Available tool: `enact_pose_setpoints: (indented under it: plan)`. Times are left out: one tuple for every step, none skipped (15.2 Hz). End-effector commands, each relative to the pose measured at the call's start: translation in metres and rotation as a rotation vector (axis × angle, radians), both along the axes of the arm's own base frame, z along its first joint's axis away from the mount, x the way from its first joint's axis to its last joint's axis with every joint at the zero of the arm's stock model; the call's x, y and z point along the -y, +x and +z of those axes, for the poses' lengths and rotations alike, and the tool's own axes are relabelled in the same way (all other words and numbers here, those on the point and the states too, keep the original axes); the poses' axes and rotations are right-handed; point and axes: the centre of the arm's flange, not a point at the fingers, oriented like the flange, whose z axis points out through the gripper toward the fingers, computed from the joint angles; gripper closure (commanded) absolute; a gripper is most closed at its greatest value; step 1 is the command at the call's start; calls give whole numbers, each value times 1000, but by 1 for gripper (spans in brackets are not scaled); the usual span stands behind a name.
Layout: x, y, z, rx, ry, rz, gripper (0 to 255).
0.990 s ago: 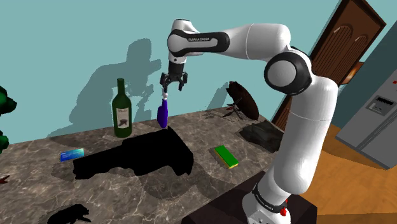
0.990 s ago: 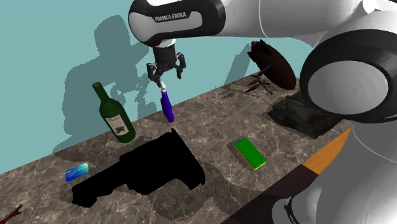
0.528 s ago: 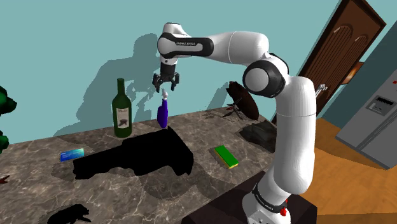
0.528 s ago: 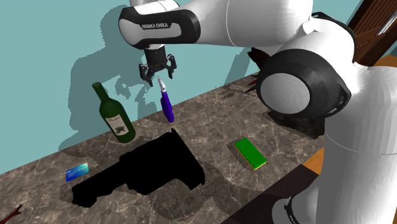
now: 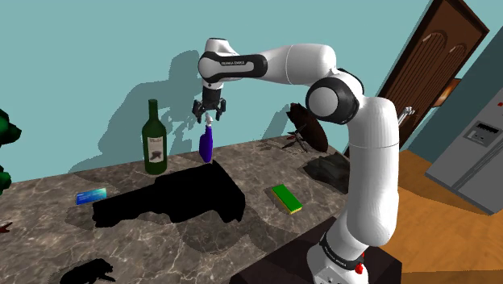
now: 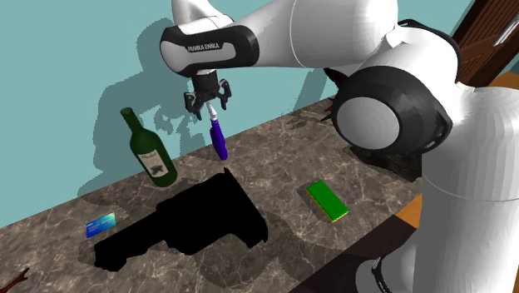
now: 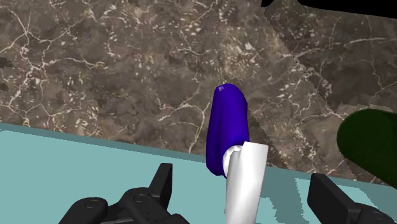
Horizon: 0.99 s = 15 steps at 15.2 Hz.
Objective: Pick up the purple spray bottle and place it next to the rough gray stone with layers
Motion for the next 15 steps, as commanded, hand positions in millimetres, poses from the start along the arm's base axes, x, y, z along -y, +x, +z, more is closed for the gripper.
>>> enact_pose_setpoints:
  plan:
    - [0,0,0,0,0,0,0]
    - [0,0,0,0,0,0,0]
    - [0,0,0,0,0,0,0]
    - [0,0,0,0,0,0,0]
    - [0,0,0,0,0,0,255]
    - [0,0,0,0,0,0,255]
    - [0,0,0,0,0,0,255]
    - [0,0,0,0,0,0,255]
    - [0,0,0,0,0,0,255]
    - [0,0,0,0,0,0,255]
    - [0,0,0,0,0,0,255]
    - [0,0,0,0,0,0,255]
    - [0,0,0,0,0,0,255]
    - [0,0,0,0,0,0,255]
    - [0,0,5,0,0,0,255]
